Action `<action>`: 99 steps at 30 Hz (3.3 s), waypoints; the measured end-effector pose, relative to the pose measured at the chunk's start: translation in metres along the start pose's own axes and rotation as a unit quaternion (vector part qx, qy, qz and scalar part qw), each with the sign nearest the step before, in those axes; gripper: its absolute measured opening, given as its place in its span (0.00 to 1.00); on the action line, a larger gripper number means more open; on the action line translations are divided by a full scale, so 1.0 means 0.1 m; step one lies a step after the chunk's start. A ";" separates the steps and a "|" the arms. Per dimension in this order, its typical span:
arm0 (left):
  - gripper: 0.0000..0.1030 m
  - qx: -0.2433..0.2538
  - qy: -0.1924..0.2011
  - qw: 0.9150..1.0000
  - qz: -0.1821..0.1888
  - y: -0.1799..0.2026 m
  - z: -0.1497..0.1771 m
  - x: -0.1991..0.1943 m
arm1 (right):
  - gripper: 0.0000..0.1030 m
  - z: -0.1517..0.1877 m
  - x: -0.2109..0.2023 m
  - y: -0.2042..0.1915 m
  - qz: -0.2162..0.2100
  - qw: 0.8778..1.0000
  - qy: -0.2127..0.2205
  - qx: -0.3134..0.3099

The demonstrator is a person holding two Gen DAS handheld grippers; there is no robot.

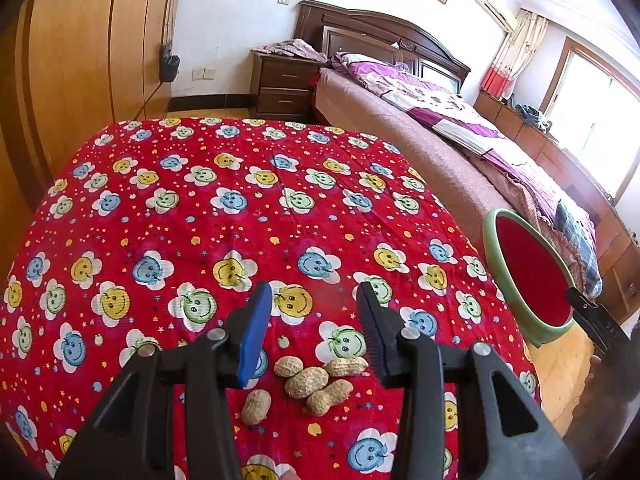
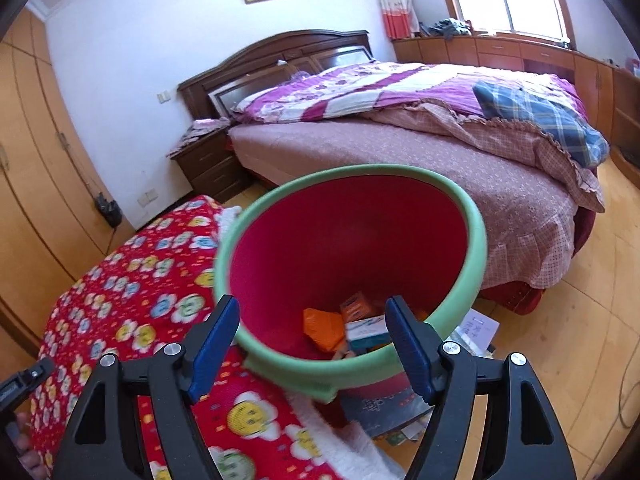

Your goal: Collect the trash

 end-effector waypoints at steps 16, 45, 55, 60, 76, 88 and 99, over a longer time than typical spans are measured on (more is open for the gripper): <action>0.43 0.021 0.039 0.999 0.002 0.03 0.00 -0.43 | 0.77 0.19 -0.65 -0.89 -0.083 0.995 0.023 -0.041; 0.43 0.029 0.087 0.996 -0.012 -0.04 0.16 -0.86 | 0.77 0.54 -1.08 -1.42 -0.114 0.985 0.059 -0.111; 0.43 0.029 0.093 0.995 -0.030 -0.06 0.16 -0.88 | 0.77 0.58 -1.07 -1.44 -0.119 0.986 0.050 -0.107; 0.43 0.031 0.094 0.995 -0.033 -0.08 0.15 -0.88 | 0.77 0.61 -1.06 -1.44 -0.121 0.986 0.045 -0.106; 0.43 0.032 0.092 0.995 -0.034 -0.09 0.16 -0.87 | 0.77 0.61 -1.05 -1.44 -0.121 0.986 0.044 -0.106; 0.43 0.033 0.093 0.995 -0.034 -0.08 0.16 -0.87 | 0.77 0.61 -1.05 -1.44 -0.121 0.986 0.044 -0.105; 0.43 0.034 0.092 0.995 -0.034 -0.07 0.16 -0.86 | 0.77 0.61 -1.05 -1.44 -0.121 0.986 0.044 -0.105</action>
Point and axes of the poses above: each gripper's, at about its wrist camera, not at the fingertips, and x roughly the way its jaws point, y to its right, z to its underside, the point moved 9 cm from there along x, roughly the way its jaws point, and after that the axes turned 14 degrees about y, right-handed, at the moved point
